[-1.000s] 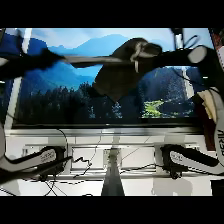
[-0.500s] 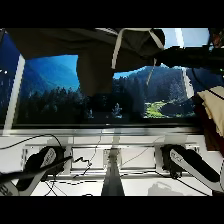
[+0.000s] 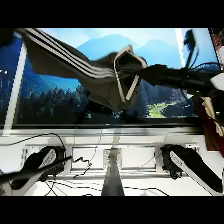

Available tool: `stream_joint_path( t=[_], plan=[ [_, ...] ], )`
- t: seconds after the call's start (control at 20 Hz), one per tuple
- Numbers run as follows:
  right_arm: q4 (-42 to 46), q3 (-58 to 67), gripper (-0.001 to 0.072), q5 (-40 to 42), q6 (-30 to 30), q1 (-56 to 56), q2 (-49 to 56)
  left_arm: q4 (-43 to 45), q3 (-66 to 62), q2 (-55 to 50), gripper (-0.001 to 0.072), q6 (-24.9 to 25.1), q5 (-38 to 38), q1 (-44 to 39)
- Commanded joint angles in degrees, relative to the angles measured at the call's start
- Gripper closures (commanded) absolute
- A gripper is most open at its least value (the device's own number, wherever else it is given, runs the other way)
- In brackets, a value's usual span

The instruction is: Fold the clothes and pants, and hang the long-sleeved shirts on hangers.

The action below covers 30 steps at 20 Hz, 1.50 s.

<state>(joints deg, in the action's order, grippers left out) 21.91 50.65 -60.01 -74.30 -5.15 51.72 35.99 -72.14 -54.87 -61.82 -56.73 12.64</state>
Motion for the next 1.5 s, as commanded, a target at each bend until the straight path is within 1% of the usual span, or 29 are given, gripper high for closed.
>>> stream_joint_path(
  t=[0.0,0.1,0.2,0.3,0.35,0.4,0.45,0.6,0.75,0.85,1.05,1.15,1.2,1.25,1.45],
  plan=[
    [1.7,-7.1,0.0693,8.6,-2.1,2.5,3.2,4.2,2.8,-12.0,0.0699,-0.8,2.8,-11.8],
    [7.1,-7.0,0.0693,8.5,-2.1,9.2,5.4,1.5,2.8,-18.6,0.07,-0.8,10.0,-17.5],
    [16.2,-7.0,0.0692,7.9,-2.2,16.5,6.3,0.8,2.8,-24.1,0.0699,-0.8,16.2,-22.6],
    [23.4,-7.0,0.0676,6.0,-2.2,23.0,6.4,0.7,2.8,-27.8,0.0699,-0.8,18.1,-26.8],
    [25.5,-7.0,0.0462,4.4,-2.1,25.4,6.4,-0.1,2.8,-29.3,0.0699,-0.8,18.0,-29.1],
    [27.1,-7.0,0.0211,2.6,-2.1,26.9,6.4,-0.8,2.8,-30.4,0.0699,-0.8,18.2,-31.3],
    [28.9,-7.0,0.0176,1.1,-2.1,28.1,6.4,-0.8,2.8,-31.3,0.0699,-0.8,19.2,-33.4],
    [33.3,-7.0,0.0177,0.3,-2.2,31.0,6.4,-0.8,2.8,-31.8,0.0698,-0.8,21.9,-36.5],
    [35.1,-7.0,0.019,-2.5,-2.1,33.5,6.7,-0.9,2.8,-31.8,0.0698,-0.8,21.8,-36.0],
    [36.5,-7.0,0.0196,-2.1,-2.4,34.8,8.3,-0.9,2.8,-31.8,0.0698,-0.8,21.8,-35.3],
    [34.9,-4.4,0.0196,-5.1,-4.4,36.3,17.9,-0.9,2.8,-31.8,0.0698,-0.8,21.6,-35.0],
    [30.5,-1.9,0.0196,-4.7,-4.0,36.0,23.3,-0.9,2.8,-31.8,0.0698,-0.8,21.6,-35.0],
    [29.7,-0.3,0.0205,-4.1,-4.1,36.0,25.9,-0.9,2.8,-31.8,0.0698,-0.8,21.6,-35.0],
    [29.7,1.3,0.0231,-3.7,-4.1,36.0,28.2,-0.9,2.8,-31.8,0.0698,-0.8,21.6,-35.0],
    [28.9,6.1,0.0242,-3.1,-4.4,35.4,34.5,-0.9,2.8,-31.8,0.0697,-0.8,21.6,-35.0]
  ],
)
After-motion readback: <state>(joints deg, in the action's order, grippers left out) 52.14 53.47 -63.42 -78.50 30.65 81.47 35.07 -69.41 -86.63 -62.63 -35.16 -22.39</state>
